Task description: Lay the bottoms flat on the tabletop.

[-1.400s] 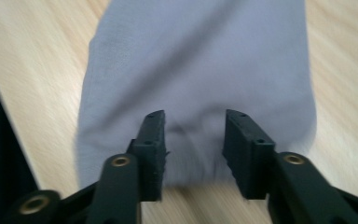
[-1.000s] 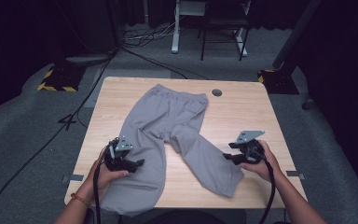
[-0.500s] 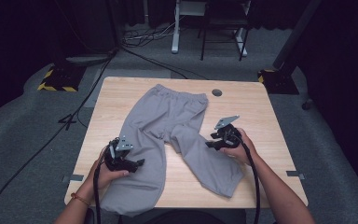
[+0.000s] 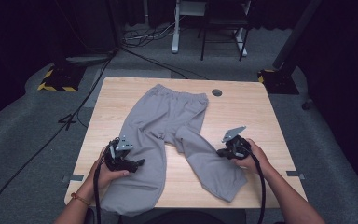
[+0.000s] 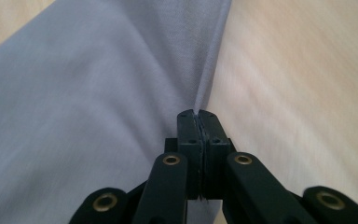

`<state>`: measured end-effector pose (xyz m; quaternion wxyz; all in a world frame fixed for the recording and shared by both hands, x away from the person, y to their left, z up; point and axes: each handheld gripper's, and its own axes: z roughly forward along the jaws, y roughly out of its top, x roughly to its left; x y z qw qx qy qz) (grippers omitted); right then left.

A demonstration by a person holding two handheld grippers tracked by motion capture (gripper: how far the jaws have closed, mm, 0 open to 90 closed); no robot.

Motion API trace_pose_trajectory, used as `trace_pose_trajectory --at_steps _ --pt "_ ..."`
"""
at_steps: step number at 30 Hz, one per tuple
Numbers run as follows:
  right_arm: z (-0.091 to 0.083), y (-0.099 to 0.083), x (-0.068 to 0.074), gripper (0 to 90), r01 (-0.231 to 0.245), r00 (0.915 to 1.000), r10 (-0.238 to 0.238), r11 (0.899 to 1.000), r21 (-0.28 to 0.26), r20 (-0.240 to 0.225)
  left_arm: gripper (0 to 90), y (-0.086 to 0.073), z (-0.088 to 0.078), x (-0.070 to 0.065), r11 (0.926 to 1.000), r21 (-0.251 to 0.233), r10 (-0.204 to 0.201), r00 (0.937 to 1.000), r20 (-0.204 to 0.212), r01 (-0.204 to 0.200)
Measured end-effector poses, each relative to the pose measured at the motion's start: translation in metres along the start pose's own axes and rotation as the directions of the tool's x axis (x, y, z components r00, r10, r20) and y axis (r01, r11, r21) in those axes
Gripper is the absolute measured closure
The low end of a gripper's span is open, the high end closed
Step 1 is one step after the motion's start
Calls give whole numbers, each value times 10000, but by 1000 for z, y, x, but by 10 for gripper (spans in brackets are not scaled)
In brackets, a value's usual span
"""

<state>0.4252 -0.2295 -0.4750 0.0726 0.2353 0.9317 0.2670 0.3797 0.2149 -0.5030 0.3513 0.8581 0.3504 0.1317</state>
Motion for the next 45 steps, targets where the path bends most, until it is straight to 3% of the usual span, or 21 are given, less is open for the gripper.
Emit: trace_pose_trajectory --at_steps 4,7,10,12,14,17,20,22,24,26,28,30,32,34,36,39,40,42,45 --pt "-22 -29 7 892 -225 9996 219 9992 332 205 176 0 0 0 10000 -7 -7 10000 -47 7" --pt "-39 -51 13 891 -691 9976 689 9965 464 56 176 2 1 0 9999 50 -132 9997 -190 133" --pt "-52 -70 21 885 -895 9959 900 9921 875 -21 175 8 1 -1 9984 495 -245 9993 -294 259" --pt "-59 -78 26 862 -819 9958 856 9915 1011 -329 169 13 2 -2 9961 754 -414 9980 -480 449" --pt "-63 -80 32 774 -509 9969 571 9925 1111 -532 237 17 3 -2 9979 583 -258 9983 -527 288" --pt "-66 -70 33 632 -284 9991 310 9962 828 -306 236 31 5 0 9997 174 -147 9982 -582 157" --pt "-62 -50 19 557 -441 9988 438 9990 111 224 235 54 11 7 9995 -44 -302 9985 -453 300" --pt "-54 -31 6 564 -837 9949 852 9960 -308 531 235 72 21 11 10000 -13 67 9978 -659 -68" --pt "-44 -9 -5 545 -809 9940 863 9935 -797 669 242 89 34 16 9999 -107 98 9981 -609 -105" --pt "-30 14 -13 546 -702 9930 790 9926 -996 876 245 106 49 21 9996 -24 261 9961 -848 -264" --pt "-15 34 -21 548 -883 9928 981 9872 -1328 690 247 120 64 25 9996 57 265 9968 -752 -261" --pt "2 50 -27 533 -816 9929 911 9896 -1183 769 252 129 79 27 9987 298 442 9929 -1104 -412" --pt "19 60 -31 534 -768 9956 814 9927 -934 465 259 133 92 30 9985 470 305 9953 -915 -263" --pt "30 67 -32 526 -660 9966 700 9941 -863 438 265 134 102 31 9970 743 291 9935 -1103 -209" --pt "37 69 -31 547 -743 9972 745 9926 -961 -16 269 133 108 32 9958 906 244 9945 -1018 -151" --pt "49 72 -28 640 -507 9971 525 9981 -345 550 261 131 109 37 9967 798 -38 9950 -994 118" --pt "49 72 -30 764 -660 9963 686 9965 -507 510 257 131 109 38 9968 780 -131 9962 -860 198" --pt "46 69 -33 866 -771 9933 800 9963 -372 838 253 129 109 41 9967 730 -293 9962 -824 354" --pt "31 57 -43 900 -1182 9847 1221 9922 -386 1240 249 126 108 46 9962 587 -601 9953 -761 646"
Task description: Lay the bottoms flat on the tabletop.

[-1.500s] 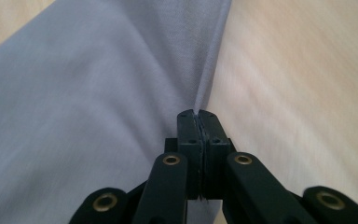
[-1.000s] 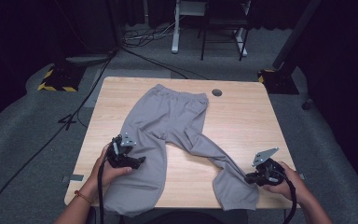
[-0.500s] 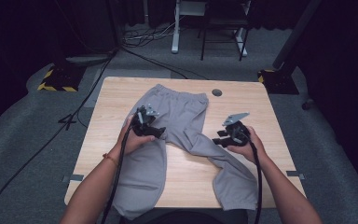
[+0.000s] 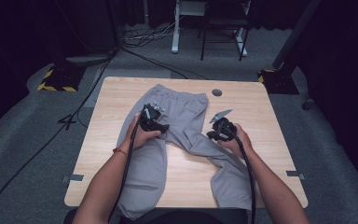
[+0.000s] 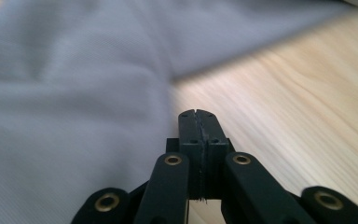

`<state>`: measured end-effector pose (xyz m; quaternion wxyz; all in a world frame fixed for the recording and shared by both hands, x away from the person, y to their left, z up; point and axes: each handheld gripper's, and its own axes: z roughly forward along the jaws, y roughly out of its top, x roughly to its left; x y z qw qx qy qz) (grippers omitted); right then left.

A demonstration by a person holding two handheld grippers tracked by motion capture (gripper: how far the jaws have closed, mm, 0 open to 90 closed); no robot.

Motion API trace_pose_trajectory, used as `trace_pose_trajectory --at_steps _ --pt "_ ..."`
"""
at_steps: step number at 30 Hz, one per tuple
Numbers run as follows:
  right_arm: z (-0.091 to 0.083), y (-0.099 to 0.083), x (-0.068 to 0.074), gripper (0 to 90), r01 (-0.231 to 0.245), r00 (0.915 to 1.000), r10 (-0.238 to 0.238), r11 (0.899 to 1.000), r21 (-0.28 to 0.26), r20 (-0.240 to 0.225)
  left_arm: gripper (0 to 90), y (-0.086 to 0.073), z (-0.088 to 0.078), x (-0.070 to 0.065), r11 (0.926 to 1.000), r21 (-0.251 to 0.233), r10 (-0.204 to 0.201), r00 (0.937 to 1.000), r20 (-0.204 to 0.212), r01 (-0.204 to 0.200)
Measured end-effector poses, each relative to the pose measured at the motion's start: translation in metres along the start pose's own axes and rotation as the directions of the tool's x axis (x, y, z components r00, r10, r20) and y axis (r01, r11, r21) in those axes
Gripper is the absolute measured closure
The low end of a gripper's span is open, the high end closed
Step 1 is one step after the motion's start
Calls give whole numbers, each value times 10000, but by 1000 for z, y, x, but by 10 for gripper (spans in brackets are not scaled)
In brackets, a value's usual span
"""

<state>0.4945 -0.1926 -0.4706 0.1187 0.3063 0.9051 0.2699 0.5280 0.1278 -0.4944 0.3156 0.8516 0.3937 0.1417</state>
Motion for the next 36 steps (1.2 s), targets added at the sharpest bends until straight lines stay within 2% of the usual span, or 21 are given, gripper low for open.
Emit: trace_pose_trajectory --at_steps 2,4,5,6,7,9,10,12,14,17,19,21,22,24,26,27,28,31,34,36 --pt "-12 -11 -13 900 -532 9983 533 9986 -40 243 247 -1 0 2 9998 -121 -153 9998 -99 152" --pt "-24 -25 -29 900 -1221 9915 1227 9924 -161 426 245 -2 2 0 9994 -251 -239 9995 -203 234" --pt "-28 -31 -35 896 -1479 9879 1488 9887 -225 432 246 -2 2 -2 9991 -292 -308 9994 -138 304" --pt "-32 -35 -37 853 -1509 9882 1518 9878 -377 226 246 -2 3 -4 9990 -355 -280 9996 -82 277" --pt "-35 -35 -36 824 -1405 9900 1409 9886 -535 35 246 -1 4 -5 9992 -366 -149 9999 -15 148" --pt "-36 -30 -27 761 -856 9963 859 9935 -748 5 246 -1 4 -9 9993 -346 -106 9999 67 108" --pt "-35 -26 -22 743 -642 9978 628 9942 -858 -196 246 0 5 -11 9993 -375 -66 9999 127 71" --pt "-29 -17 -11 684 -272 9989 235 9952 -939 -409 246 -1 5 -15 9991 -404 122 9996 237 -112" --pt "-21 -9 -4 636 15 9967 -98 9948 -1022 -811 247 -2 4 -18 9988 -448 196 9994 275 -183" --pt "-7 0 5 564 181 9942 -274 9958 -895 -1040 247 -3 4 -19 9982 -555 254 9990 360 -234" --pt "2 5 9 544 263 9941 -335 9972 -700 -1032 247 -4 4 -19 9980 -581 289 9988 384 -267" --pt "7 7 11 569 388 9909 -471 9970 -674 -1259 247 -4 4 -19 9978 -598 298 9988 385 -275" --pt "10 7 12 586 356 9922 -423 9976 -592 -1172 247 -4 5 -19 9978 -613 275 9988 410 -250" --pt "15 8 12 692 428 9966 -439 9989 -163 -694 247 -4 5 -19 9978 -624 269 9988 416 -243" --pt "14 7 10 831 166 9972 -181 9996 -222 -729 246 -2 6 -19 9981 -576 240 9990 370 -219" --pt "13 6 10 887 209 9974 -220 9996 -174 -687 246 -1 6 -19 9981 -579 226 9992 337 -206" --pt "12 5 10 898 339 9978 -346 9993 -133 -558 246 -1 7 -20 9981 -590 188 9993 324 -168" --pt "3 -1 1 900 163 9998 -163 9999 -21 -114 246 0 8 -19 9982 -576 212 9992 340 -192" --pt "-13 -16 -20 900 -626 9962 633 9979 -143 597 245 1 9 -18 9978 -641 187 9994 283 -169" --pt "-24 -30 -38 900 -1230 9862 1237 9923 -131 1102 246 2 10 -18 9979 -649 87 9997 235 -72"
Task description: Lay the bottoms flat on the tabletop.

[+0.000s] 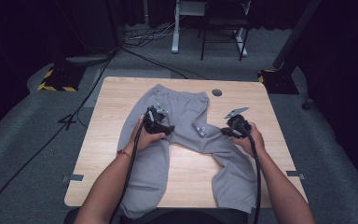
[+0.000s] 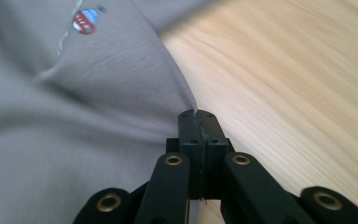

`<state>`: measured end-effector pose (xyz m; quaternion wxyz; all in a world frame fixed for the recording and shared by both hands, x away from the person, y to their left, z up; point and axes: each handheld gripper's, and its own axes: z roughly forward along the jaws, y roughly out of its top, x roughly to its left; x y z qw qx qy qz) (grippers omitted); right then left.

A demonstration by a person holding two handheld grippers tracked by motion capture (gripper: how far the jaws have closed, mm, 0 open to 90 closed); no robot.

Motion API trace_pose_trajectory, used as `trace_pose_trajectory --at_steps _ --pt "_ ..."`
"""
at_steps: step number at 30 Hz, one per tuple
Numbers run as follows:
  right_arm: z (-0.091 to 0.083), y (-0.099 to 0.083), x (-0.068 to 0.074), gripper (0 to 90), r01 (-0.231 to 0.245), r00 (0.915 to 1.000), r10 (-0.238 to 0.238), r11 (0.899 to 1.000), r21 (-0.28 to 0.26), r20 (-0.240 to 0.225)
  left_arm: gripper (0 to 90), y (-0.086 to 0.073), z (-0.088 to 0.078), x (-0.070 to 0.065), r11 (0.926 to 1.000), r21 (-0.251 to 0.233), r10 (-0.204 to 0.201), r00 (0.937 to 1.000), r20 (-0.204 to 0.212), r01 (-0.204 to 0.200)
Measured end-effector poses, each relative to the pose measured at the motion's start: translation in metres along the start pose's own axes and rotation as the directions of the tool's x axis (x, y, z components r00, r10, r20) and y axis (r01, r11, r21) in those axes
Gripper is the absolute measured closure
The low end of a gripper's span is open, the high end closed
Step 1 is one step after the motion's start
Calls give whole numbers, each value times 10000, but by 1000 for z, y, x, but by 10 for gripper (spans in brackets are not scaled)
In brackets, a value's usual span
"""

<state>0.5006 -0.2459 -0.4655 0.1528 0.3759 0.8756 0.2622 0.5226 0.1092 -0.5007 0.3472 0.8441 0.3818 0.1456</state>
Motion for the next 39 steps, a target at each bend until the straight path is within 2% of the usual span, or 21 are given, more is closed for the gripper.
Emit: trace_pose_trajectory --at_steps 2,4,6,8,9,12,14,15,16,17,19,21,23,25,27,29,30,32,34,36,39 --pt "-7 -14 -21 900 -703 9965 698 9975 99 457 243 2 3 0 10000 -41 -75 10000 -57 75" --pt "-11 -28 -38 900 -1564 9875 1563 9877 19 190 224 7 7 -3 9999 -1 -112 9999 -85 112" --pt "-12 -36 -45 900 -1962 9805 1962 9806 18 113 207 14 14 -9 9999 -1 -139 9998 -155 139" --pt "-11 -37 -47 896 -1850 9817 1841 9826 141 484 206 21 21 -14 9998 20 -192 9995 -247 193" --pt "-10 -37 -48 896 -1836 9814 1824 9829 147 599 200 25 25 -16 9996 32 -291 9987 -423 293" --pt "-8 -37 -47 890 -1887 9789 1865 9819 191 839 199 36 34 -18 9989 117 -451 9975 -537 458" --pt "-9 -37 -48 873 -1945 9765 1909 9805 267 1003 200 40 34 -18 9979 401 -478 9970 -614 503" --pt "-10 -38 -49 827 -1975 9732 1918 9797 342 1266 210 42 32 -18 9974 560 -407 9966 -719 447" --pt "-12 -39 -51 827 -2047 9688 1972 9782 358 1501 231 43 28 -18 9977 582 -319 9973 -668 358" --pt "-13 -41 -53 806 -2122 9681 2044 9764 406 1449 258 42 21 -16 9982 535 -248 9988 -423 270" --pt "-16 -44 -56 715 -2219 9628 2117 9740 444 1679 264 40 9 -12 9992 377 -135 9992 -381 150" --pt "-22 -46 -58 656 -2130 9694 2126 9770 -98 1227 264 34 -8 -7 9995 300 -8 9999 -116 11" --pt "-28 -44 -55 568 -1974 9751 2022 9786 -584 914 263 23 -25 -5 9990 273 375 9988 -324 -366" --pt "-32 -41 -48 547 -1522 9878 1547 9831 -1014 173 264 7 -40 -1 9975 368 608 9978 -270 -598" --pt "-31 -38 -37 511 -1012 9943 1036 9911 -867 235 264 -13 -54 0 9962 492 735 9968 -307 -720" --pt "-32 -39 -24 501 -660 9976 675 9939 -881 136 265 -33 -69 0 9953 529 833 9961 -286 -817" --pt "-33 -42 -17 503 -530 9986 528 9950 -841 -45 264 -43 -77 -1 9945 560 901 9955 -291 -884" --pt "-40 -47 4 543 110 9996 -129 9969 -781 -243 264 -59 -95 -6 9943 319 1029 9945 -214 -1022" --pt "-48 -54 27 551 417 9927 -514 9952 -888 -1094 264 -72 -108 -13 9937 340 1069 9943 -4 -1068" --pt "-53 -61 50 558 930 9843 -1039 9924 -808 -1425 255 -80 -115 -20 9912 398 1260 9920 -19 -1259" --pt "-52 -69 71 539 1036 9720 -1155 9923 -678 -2046 246 -90 -116 -28 9898 408 1364 9906 103 -1367"
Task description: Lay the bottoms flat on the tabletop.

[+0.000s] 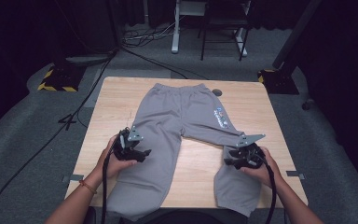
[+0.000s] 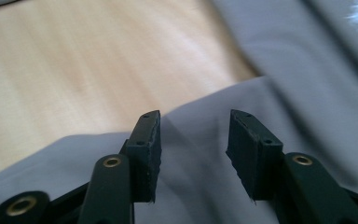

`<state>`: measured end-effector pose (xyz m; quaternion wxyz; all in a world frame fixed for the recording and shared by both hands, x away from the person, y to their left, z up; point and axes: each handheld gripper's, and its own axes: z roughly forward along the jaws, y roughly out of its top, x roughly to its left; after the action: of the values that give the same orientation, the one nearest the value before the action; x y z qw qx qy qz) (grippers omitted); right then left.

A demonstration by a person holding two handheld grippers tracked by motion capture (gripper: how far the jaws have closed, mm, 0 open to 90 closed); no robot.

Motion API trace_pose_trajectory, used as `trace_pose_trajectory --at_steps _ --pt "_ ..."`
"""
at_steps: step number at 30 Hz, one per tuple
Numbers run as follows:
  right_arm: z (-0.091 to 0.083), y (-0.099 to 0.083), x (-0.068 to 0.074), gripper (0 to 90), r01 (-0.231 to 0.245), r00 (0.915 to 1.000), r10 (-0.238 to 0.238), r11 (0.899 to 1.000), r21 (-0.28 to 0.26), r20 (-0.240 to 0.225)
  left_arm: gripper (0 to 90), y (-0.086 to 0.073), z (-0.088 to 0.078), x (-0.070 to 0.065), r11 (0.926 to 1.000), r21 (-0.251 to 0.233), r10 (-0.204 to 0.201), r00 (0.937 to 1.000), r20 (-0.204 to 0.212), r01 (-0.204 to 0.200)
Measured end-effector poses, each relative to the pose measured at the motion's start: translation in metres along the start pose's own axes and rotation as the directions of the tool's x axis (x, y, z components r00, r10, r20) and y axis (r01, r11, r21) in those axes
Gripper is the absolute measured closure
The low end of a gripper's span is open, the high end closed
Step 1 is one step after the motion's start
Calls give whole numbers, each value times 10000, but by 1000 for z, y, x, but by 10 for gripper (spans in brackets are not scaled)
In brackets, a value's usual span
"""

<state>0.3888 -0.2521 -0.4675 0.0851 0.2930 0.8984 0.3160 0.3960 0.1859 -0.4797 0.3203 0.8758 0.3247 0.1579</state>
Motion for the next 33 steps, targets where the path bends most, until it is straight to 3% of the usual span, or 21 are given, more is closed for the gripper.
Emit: trace_pose_trajectory --at_steps 4,6,7,9,12,18,21,23,25,28,29,30,31,33 --pt "11 -6 9 539 -108 9998 114 9990 435 -145 233 -11 9 0 9993 290 -245 9997 98 242" --pt "12 -6 12 639 -33 10000 31 9996 298 54 218 -16 11 4 9975 15 -706 9964 479 706" --pt "12 -6 13 693 102 9999 -106 9994 328 119 211 -18 10 5 9974 -81 -710 9960 538 715" --pt "13 -6 17 821 256 9996 -259 9995 190 121 198 -22 11 7 9970 -340 -675 9964 508 692" --pt "14 -4 28 900 857 9963 -858 9959 277 21 188 -22 11 4 9951 -417 -882 9952 423 900" --pt "19 3 55 900 1582 9811 -1522 9865 426 -1193 188 -22 11 1 9947 -403 -937 9949 362 951" --pt "22 8 75 900 2117 9640 -2017 9765 410 -1733 188 -22 11 1 9948 -400 -925 9950 371 940" --pt "23 13 91 900 2509 9449 -2393 9677 246 -2232 187 -22 12 1 9947 -403 -932 9949 372 947" --pt "24 18 107 900 3022 9192 -2881 9532 118 -2684 187 -21 12 0 9947 -390 -942 9948 376 956" --pt "25 21 128 900 3362 8924 -3197 9418 -33 -3185 188 -21 12 -1 9950 -419 -885 9953 399 902" --pt "23 22 132 877 3504 8898 -3356 9366 -83 -3092 187 -21 12 -2 9955 -417 -833 9958 384 849" --pt "21 22 134 820 3579 8956 -3479 9336 -155 -2772 187 -21 12 -3 9954 -400 -856 9955 416 872" --pt "18 23 132 773 3502 9079 -3445 9365 -196 -2387 187 -20 12 -3 9955 -390 -842 9956 419 858" --pt "12 23 118 732 3070 9398 -3086 9511 -341 -1467 187 -20 13 -5 9953 -414 -858 9953 446 877"
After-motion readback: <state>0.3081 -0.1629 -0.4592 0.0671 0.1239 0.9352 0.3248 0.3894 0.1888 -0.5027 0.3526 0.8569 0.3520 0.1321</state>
